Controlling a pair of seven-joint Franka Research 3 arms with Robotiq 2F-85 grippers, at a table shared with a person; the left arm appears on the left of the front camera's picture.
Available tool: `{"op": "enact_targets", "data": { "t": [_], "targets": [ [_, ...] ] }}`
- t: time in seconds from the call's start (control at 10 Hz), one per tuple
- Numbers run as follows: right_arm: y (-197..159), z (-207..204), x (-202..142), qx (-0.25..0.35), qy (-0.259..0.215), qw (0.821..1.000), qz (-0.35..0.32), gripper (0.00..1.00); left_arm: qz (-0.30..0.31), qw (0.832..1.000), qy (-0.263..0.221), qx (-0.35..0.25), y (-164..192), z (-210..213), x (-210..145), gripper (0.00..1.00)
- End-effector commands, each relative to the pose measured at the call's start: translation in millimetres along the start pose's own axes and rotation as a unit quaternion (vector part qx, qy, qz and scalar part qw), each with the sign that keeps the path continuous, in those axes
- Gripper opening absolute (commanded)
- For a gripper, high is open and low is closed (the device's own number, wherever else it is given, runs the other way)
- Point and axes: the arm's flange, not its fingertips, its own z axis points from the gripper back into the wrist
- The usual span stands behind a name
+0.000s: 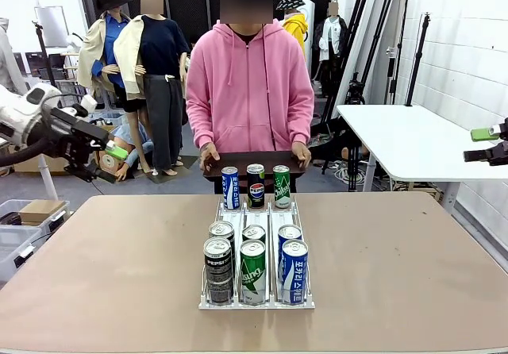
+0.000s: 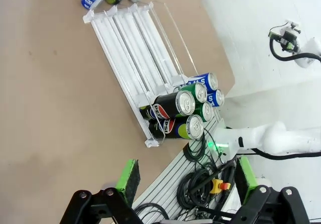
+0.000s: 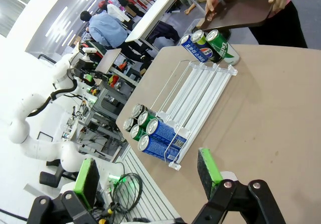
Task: Retrieve and hand over the desired beverage to the person.
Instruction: Pick up a can of the same type that the person held from the Automatic Can Dispenser.
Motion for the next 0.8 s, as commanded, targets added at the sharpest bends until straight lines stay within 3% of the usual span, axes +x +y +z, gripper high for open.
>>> {"op": "enact_targets", "data": {
  "t": [0.0, 0.6, 0.7],
  "targets": [
    [-0.4, 0.6, -0.4, 0.004, -0.002, 1.0, 0.001, 1.0, 0.007, 0.999, 0.018, 0.046, -22.7, -29.5, -7.9, 1.0],
    [-0.4, 0.6, -0.4, 0.004, -0.002, 1.0, 0.001, 1.0, 0.005, 0.997, 0.065, 0.033, -56.3, -59.9, -4.9, 1.0],
    [-0.4, 0.6, -0.4, 0.004, -0.002, 1.0, 0.001, 1.0, -0.004, 0.998, 0.045, 0.032, -51.8, -59.1, -6.4, 1.0]
  ]
}}
